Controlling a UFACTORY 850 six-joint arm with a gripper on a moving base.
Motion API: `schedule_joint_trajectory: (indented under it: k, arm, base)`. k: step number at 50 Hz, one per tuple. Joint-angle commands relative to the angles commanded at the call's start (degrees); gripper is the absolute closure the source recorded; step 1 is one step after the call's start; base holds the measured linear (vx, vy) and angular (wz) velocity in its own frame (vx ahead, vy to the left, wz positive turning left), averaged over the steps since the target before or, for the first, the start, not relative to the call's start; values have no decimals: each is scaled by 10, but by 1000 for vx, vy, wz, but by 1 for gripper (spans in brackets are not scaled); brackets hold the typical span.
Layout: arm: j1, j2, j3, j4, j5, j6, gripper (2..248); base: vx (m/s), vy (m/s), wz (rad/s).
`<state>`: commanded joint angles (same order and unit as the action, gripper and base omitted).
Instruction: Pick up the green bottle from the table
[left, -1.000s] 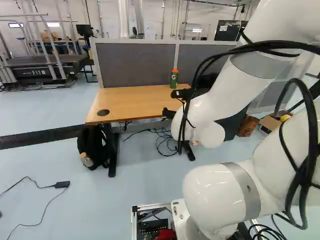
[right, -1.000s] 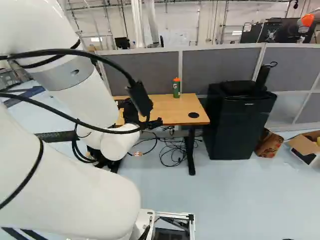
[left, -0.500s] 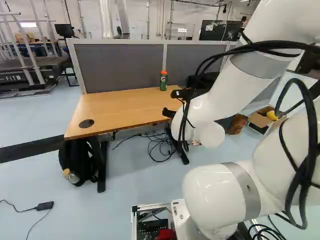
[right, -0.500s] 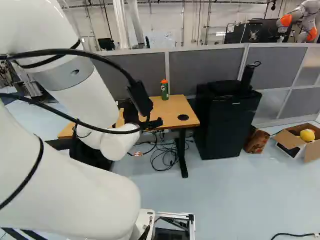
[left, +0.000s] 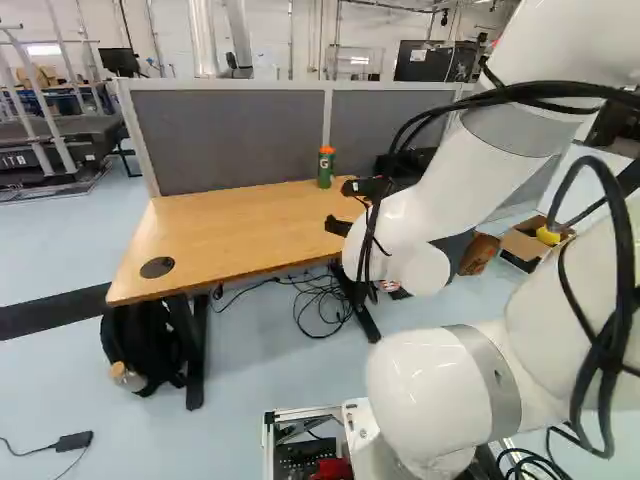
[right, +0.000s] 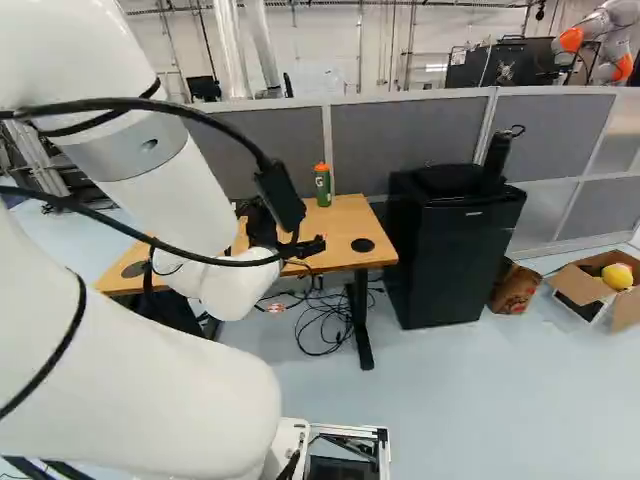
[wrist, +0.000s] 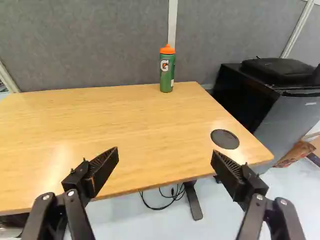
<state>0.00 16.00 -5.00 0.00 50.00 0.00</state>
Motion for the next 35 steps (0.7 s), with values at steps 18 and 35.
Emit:
schedule_joint_trajectory:
  k: [18, 35]
  arm:
    - [0, 0, 0, 0, 0, 0, 3]
    - [0, 0, 0, 0, 0, 0, 3]
  base:
    - [176, -3, -36]
    - [176, -3, -33]
